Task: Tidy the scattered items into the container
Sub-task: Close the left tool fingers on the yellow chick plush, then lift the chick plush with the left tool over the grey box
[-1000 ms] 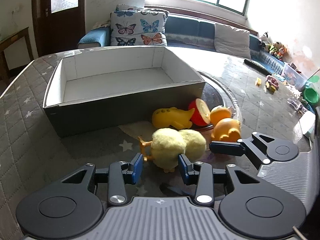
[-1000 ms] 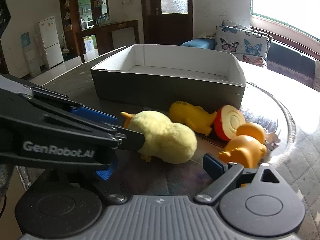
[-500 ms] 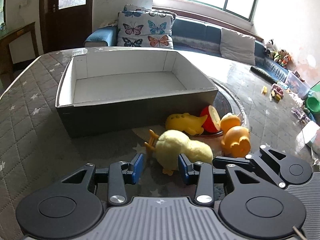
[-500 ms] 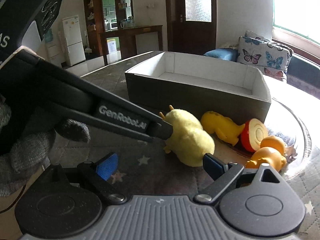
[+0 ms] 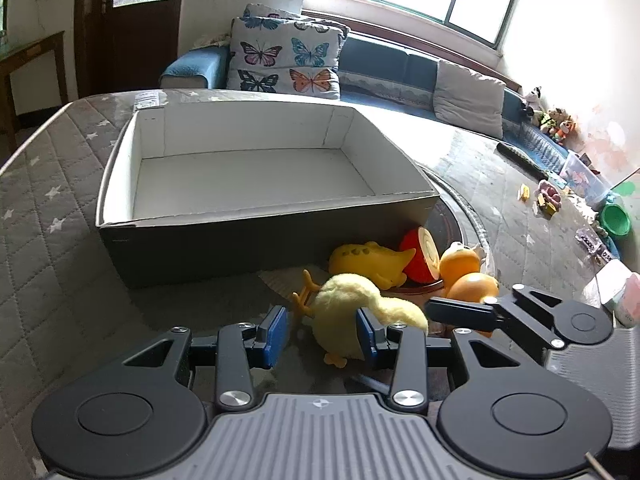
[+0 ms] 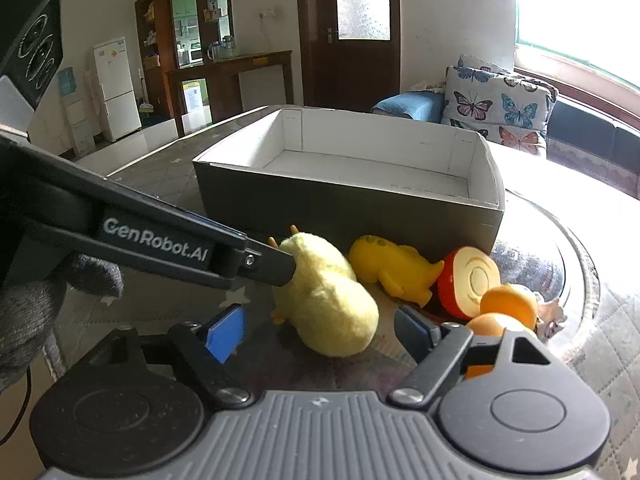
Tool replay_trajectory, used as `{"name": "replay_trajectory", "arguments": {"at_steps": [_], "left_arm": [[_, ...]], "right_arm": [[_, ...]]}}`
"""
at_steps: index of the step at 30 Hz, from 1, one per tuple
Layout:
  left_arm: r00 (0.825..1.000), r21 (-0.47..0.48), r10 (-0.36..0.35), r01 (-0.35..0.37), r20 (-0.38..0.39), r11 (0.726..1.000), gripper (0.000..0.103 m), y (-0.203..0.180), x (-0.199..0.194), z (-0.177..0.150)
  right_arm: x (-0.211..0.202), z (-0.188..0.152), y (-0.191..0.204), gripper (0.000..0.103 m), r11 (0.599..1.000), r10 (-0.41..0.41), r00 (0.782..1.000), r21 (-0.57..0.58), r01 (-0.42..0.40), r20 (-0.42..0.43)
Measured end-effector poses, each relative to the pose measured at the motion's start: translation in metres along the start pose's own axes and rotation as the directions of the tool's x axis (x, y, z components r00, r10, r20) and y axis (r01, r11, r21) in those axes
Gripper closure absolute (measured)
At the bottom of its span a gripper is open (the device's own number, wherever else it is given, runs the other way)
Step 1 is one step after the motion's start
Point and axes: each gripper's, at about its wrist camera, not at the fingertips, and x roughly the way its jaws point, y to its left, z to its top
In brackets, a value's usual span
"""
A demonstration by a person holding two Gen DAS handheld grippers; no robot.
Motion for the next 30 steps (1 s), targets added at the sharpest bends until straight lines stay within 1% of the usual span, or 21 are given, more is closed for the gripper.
{"name": "replay_trajectory", "arguments": {"at_steps": [2,3,5,6,8,11,16,19,23,25,30], "left_arm": [[1.000,0.005,-0.011,0.011,-0.003,1.000,0.062,0.001,0.003,0.003],[1.000,0.007,-0.016,0.016,-0.004,1.000,0.062,0.001,0.004,0.004],[1.000,0.012,-0.027,0.027,-0.007,1.000,0.062,0.002,0.007,0.007],[0.999,0.014,-0.033,0.033,-0.009,0.999,0.062,0.002,0.009,0.008],[0.999,0.017,-0.048,0.049,-0.013,0.999,0.062,0.002,0.011,0.010],[0.997,0.024,-0.070,0.071,-0.018,0.997,0.062,0.002,0.015,0.012],[0.994,0.007,-0.109,0.109,-0.015,0.994,0.062,0.007,0.022,0.015],[0.991,0.008,-0.132,0.132,-0.019,0.991,0.062,0.009,0.025,0.016],[0.986,-0.024,-0.165,0.165,-0.012,0.986,0.062,0.016,0.027,0.015],[0.983,-0.042,-0.186,0.185,-0.009,0.982,0.066,0.019,0.028,0.015],[0.983,-0.036,-0.184,0.184,-0.002,0.982,0.070,0.017,0.022,0.013]], "right_arm": [[0.004,0.002,-0.002,0.031,1.000,0.002,1.000,0.003,-0.002,-0.005],[0.005,0.003,-0.004,0.036,1.000,0.006,1.000,0.008,-0.006,-0.008],[0.007,0.004,-0.005,0.038,1.000,0.012,1.000,0.017,-0.012,-0.011],[0.008,0.004,-0.006,0.042,1.000,0.011,1.000,0.019,-0.011,-0.013],[0.009,0.004,-0.008,0.044,1.000,0.008,1.000,0.023,-0.008,-0.017],[0.012,0.003,-0.011,0.052,1.000,0.009,1.000,0.029,-0.009,-0.025],[0.014,0.003,-0.011,0.054,1.000,0.001,1.000,0.018,0.000,-0.025],[0.014,0.003,-0.012,0.058,1.000,0.004,1.000,0.015,-0.004,-0.023],[0.014,0.003,-0.013,0.059,1.000,-0.001,1.000,0.018,0.002,-0.020],[0.014,0.003,-0.013,0.060,1.000,-0.002,1.000,0.023,0.003,-0.019],[0.012,0.003,-0.013,0.061,0.999,0.001,1.000,0.040,-0.001,-0.017]]}}
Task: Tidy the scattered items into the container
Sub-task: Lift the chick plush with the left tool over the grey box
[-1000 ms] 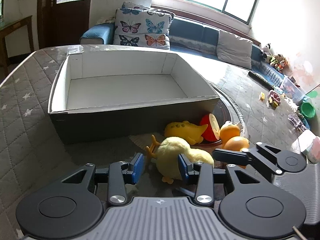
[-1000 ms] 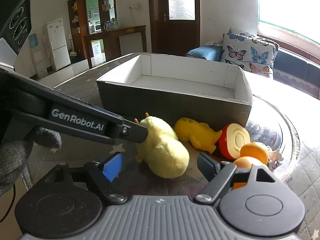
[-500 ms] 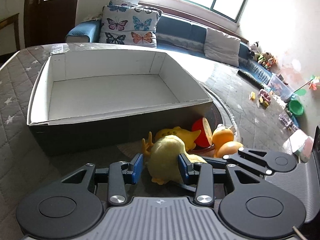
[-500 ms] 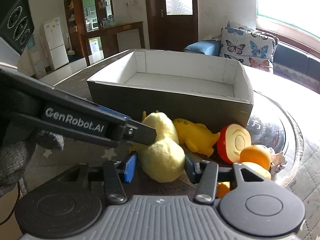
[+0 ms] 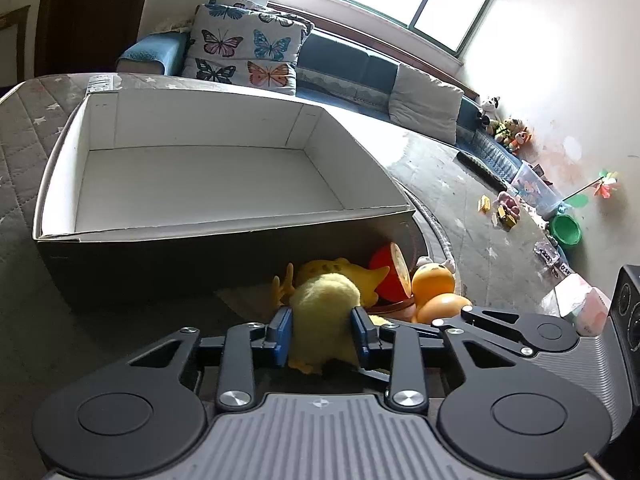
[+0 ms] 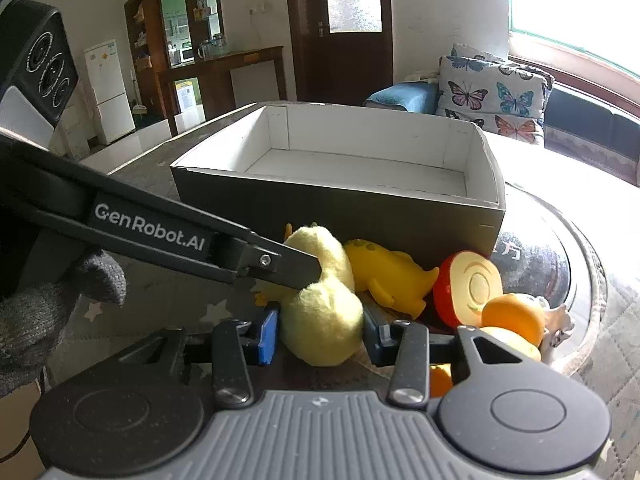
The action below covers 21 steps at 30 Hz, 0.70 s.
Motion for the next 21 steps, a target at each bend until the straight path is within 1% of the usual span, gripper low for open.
{"name": "replay_trajectory", "arguments": {"at_steps": [6,10,14,16,21], "left_arm": [[1.000,0.016,-0.001,0.001,0.026,1.000,0.071,-0.008,-0.014,0.002],[0.997,0.040,-0.010,0.007,0.071,0.999,0.071,-0.016,-0.030,0.010],[0.991,0.070,-0.014,0.005,0.132,0.998,0.071,-0.025,-0.041,0.029],[0.988,0.080,-0.010,-0.003,0.154,0.997,0.071,-0.028,-0.040,0.041],[0.985,0.090,0.005,-0.021,0.171,0.996,0.072,-0.027,-0.020,0.072]], "right_arm": [[-0.015,0.003,0.002,0.061,1.000,0.004,1.000,-0.001,-0.004,0.025],[-0.032,0.013,0.000,0.061,1.000,0.009,0.998,-0.006,-0.009,0.066],[-0.045,0.030,-0.004,0.061,1.000,-0.009,0.992,-0.012,0.011,0.126],[-0.046,0.042,-0.009,0.061,1.000,-0.022,0.988,-0.017,0.025,0.153],[-0.030,0.067,-0.023,0.062,0.998,-0.054,0.984,-0.026,0.059,0.171]]}}
